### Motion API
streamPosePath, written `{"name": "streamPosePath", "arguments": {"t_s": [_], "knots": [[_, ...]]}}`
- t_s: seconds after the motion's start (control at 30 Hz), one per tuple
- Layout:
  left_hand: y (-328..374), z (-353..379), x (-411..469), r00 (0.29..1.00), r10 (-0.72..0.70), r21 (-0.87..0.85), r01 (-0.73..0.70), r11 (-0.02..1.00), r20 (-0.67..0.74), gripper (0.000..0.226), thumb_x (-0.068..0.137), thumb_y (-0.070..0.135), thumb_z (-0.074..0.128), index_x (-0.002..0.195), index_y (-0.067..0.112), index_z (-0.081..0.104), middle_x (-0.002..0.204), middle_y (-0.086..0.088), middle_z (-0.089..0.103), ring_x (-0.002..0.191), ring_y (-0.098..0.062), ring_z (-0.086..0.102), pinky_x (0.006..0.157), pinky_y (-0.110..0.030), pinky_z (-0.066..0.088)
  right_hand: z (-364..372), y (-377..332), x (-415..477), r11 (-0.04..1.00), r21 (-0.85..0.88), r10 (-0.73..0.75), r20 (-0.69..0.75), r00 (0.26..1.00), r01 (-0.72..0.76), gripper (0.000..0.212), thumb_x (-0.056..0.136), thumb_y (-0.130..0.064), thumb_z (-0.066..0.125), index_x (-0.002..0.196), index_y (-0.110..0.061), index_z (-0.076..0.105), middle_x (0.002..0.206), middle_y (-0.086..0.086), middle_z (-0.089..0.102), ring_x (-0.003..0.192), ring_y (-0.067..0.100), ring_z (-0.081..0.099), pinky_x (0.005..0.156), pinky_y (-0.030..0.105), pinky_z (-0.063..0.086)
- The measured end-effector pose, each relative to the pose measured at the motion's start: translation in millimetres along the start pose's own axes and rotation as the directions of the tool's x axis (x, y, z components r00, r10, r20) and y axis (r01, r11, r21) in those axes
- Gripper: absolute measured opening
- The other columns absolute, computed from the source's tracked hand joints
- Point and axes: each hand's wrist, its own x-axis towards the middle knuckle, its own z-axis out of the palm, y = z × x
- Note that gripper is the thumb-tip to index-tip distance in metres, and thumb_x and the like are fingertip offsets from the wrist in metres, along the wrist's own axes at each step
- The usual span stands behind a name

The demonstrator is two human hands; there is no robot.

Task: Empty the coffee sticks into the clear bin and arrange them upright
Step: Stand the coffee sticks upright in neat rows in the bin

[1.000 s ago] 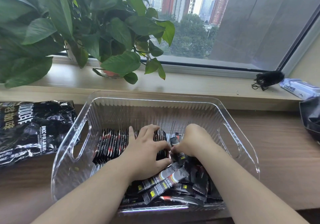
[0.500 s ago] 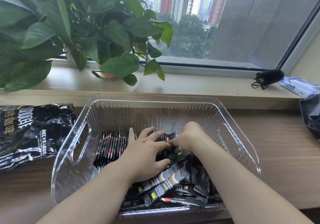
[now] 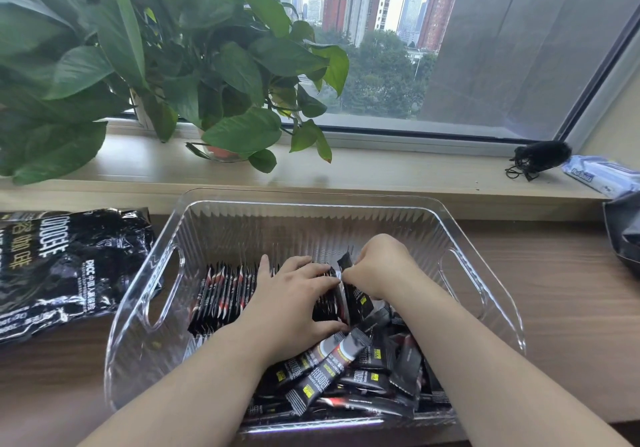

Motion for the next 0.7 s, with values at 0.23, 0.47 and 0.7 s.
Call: {"name": "streamPosePath", "arguments": {"t_s": [0.23,0.47,0.7], "knots": [[1.4,-0.5,0.9,0.992,-0.048,-0.142,0.031,0.989,-0.117,0.092,0.066,0.074,0.071,0.141,0.030,0.040,0.144,0.015,0.039,0.139,-0.008,0.028,0.120,-0.046,0.019,2.7,-1.0,-5.0,0.997,0.025,-0.071,0.074,0.995,0.070,0.045,0.085,-0.035,0.078,0.053,-0.014,0.053,0.046,0.001,0.055,0.049,0.019,0.060,0.053,0.023,0.047],[-0.3,-2.1,1.4,0.992,-0.065,-0.065,0.058,0.996,-0.112,0.085,0.065,0.080,0.064,0.133,0.031,0.053,0.133,0.019,0.046,0.132,-0.005,0.032,0.115,-0.045,0.026,5.1,0.5,-5.5,0.988,-0.022,-0.152,-0.041,0.988,0.151,0.028,0.083,-0.015,0.070,0.060,-0.012,0.053,0.062,0.008,0.055,0.062,0.029,0.066,0.052,0.034,0.051],[-0.4,-0.1,1.9,0.994,-0.058,-0.074,0.051,0.996,-0.094,0.079,0.069,0.077,0.065,0.133,0.031,0.053,0.135,0.018,0.046,0.134,-0.005,0.031,0.118,-0.050,0.020,2.9,3.8,-4.3,0.992,0.108,-0.066,0.005,0.998,0.065,0.036,0.081,-0.010,0.063,0.051,-0.013,0.044,0.052,0.005,0.044,0.048,0.024,0.050,0.048,0.030,0.052]]}}
